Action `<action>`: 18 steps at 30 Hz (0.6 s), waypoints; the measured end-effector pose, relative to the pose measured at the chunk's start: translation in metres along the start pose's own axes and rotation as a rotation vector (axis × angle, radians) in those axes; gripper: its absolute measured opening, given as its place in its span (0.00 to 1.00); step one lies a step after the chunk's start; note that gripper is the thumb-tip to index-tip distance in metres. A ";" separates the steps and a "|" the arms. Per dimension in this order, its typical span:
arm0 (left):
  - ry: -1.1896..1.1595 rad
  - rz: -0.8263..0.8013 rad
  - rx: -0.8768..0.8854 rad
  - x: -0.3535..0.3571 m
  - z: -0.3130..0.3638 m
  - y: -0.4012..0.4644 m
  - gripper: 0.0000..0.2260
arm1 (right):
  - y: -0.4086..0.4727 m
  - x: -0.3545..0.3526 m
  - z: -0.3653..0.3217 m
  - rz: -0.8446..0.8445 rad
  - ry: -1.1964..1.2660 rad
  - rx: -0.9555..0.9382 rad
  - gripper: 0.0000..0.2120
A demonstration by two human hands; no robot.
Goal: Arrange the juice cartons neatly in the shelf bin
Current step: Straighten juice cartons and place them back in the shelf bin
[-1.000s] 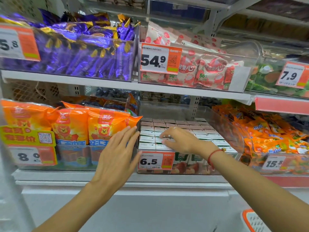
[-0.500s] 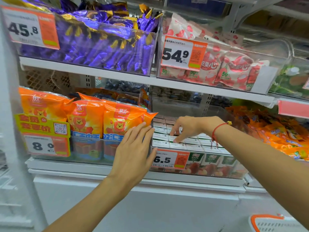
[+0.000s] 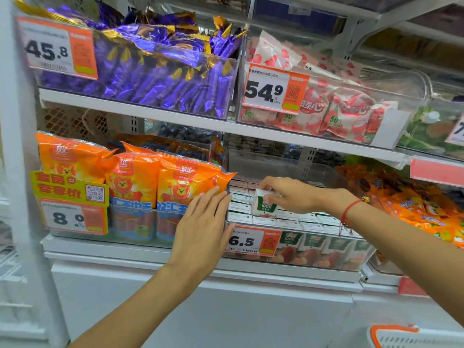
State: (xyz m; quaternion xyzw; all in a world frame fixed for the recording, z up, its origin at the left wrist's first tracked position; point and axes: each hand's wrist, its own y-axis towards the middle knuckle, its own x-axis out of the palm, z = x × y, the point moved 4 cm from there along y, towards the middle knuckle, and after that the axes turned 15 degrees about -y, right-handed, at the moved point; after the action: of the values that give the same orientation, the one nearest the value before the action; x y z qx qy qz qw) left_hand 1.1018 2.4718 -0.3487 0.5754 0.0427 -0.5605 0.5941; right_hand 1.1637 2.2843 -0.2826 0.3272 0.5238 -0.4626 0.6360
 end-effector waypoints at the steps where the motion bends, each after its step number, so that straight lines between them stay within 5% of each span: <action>1: -0.001 0.000 -0.001 0.000 0.000 0.000 0.25 | -0.005 -0.002 0.001 0.078 0.033 0.001 0.17; 8: -0.050 0.013 0.001 -0.007 0.007 0.003 0.21 | -0.068 -0.017 -0.006 0.701 0.369 0.131 0.17; 13: -0.585 0.120 -0.121 -0.025 0.045 0.003 0.12 | -0.116 -0.005 -0.031 0.672 0.764 0.176 0.13; 18: -1.088 -0.307 -0.396 -0.001 0.085 -0.010 0.10 | -0.146 0.014 -0.046 0.619 1.103 0.238 0.13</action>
State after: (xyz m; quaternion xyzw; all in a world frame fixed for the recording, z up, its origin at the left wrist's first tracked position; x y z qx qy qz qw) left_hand 1.0437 2.4127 -0.3261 0.0712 -0.0815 -0.8355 0.5388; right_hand 1.0115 2.2705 -0.2970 0.7215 0.6004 -0.0764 0.3364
